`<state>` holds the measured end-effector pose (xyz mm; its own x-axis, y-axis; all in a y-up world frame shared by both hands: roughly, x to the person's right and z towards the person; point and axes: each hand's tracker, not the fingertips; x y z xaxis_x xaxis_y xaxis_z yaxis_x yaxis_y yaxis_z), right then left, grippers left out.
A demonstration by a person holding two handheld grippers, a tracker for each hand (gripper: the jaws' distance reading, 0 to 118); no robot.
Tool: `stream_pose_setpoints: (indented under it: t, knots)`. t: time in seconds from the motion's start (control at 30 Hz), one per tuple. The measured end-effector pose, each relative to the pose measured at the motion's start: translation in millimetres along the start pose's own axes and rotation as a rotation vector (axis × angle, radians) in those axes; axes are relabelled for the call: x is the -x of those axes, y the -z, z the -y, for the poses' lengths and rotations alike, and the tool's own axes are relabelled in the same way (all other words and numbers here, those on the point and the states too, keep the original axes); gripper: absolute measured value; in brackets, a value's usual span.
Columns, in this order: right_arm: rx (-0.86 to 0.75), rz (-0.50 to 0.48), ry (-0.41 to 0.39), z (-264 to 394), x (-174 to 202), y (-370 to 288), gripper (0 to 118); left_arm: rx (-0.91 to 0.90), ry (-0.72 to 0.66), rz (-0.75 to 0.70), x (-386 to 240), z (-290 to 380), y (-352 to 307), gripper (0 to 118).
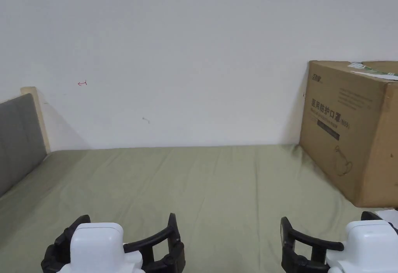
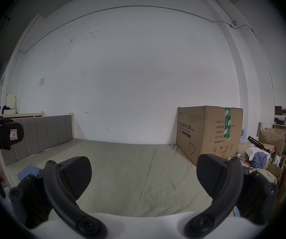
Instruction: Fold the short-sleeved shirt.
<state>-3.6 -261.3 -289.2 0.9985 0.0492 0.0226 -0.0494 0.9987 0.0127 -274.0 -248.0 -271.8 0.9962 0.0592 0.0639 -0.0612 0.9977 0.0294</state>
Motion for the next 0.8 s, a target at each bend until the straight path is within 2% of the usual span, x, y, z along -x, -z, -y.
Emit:
stream_pose_setpoints:
  t: [0.3,0.47,0.63,0.8]
  knots:
    - [0.031,0.018,0.034,3,2,4,118,0.050,-0.016,-0.051,4,4,13,118]
    - [0.049,0.020,0.034,5,3,7,118,0.215,0.040,-0.172,-5,2,26,118]
    - [0.064,0.014,0.027,7,6,9,118,0.191,0.025,-0.135,-5,7,26,117]
    - [0.077,0.010,0.007,11,9,10,118,0.271,0.002,-0.052,-6,7,27,117]
